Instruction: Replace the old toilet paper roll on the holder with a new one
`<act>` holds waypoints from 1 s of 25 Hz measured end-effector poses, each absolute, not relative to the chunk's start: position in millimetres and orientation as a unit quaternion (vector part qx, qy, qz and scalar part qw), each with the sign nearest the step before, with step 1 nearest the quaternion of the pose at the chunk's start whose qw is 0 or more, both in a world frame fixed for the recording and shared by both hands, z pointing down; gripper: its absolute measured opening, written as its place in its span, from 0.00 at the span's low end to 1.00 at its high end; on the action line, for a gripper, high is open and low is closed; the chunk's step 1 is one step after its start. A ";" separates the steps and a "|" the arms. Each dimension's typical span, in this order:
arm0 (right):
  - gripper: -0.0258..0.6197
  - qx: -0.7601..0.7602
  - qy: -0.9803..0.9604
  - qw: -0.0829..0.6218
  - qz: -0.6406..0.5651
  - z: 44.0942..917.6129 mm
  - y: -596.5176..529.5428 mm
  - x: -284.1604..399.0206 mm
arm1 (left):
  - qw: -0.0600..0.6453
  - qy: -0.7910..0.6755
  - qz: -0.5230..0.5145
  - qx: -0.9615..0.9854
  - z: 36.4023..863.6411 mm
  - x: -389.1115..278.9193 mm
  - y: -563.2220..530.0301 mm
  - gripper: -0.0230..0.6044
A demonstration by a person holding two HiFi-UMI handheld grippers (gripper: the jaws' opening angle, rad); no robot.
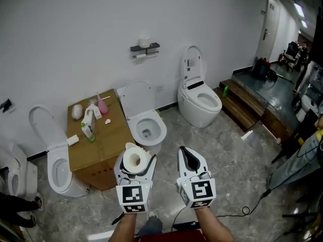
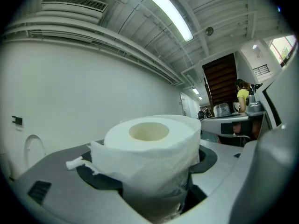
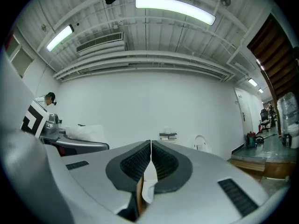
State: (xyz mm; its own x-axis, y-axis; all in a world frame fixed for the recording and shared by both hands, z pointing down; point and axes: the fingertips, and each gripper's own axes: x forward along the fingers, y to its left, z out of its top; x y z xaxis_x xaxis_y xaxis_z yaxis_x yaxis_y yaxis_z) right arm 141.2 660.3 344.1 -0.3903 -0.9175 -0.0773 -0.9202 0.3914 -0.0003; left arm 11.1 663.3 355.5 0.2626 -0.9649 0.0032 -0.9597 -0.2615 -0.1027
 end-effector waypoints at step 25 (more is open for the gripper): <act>0.08 -0.565 0.824 0.025 0.020 346.5 396.0 56.4 | 0.027 0.595 -0.023 -0.803 352.4 -69.1 407.8 0.72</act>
State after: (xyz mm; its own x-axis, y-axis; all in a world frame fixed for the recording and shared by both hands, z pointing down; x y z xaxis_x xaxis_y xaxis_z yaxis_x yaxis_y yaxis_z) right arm 56.4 396.0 346.5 -0.3602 -0.9307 -0.0633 -0.9327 0.3606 0.0051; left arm -69.1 407.8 352.4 0.2917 -0.9565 0.0043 -0.9540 -0.2912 -0.0708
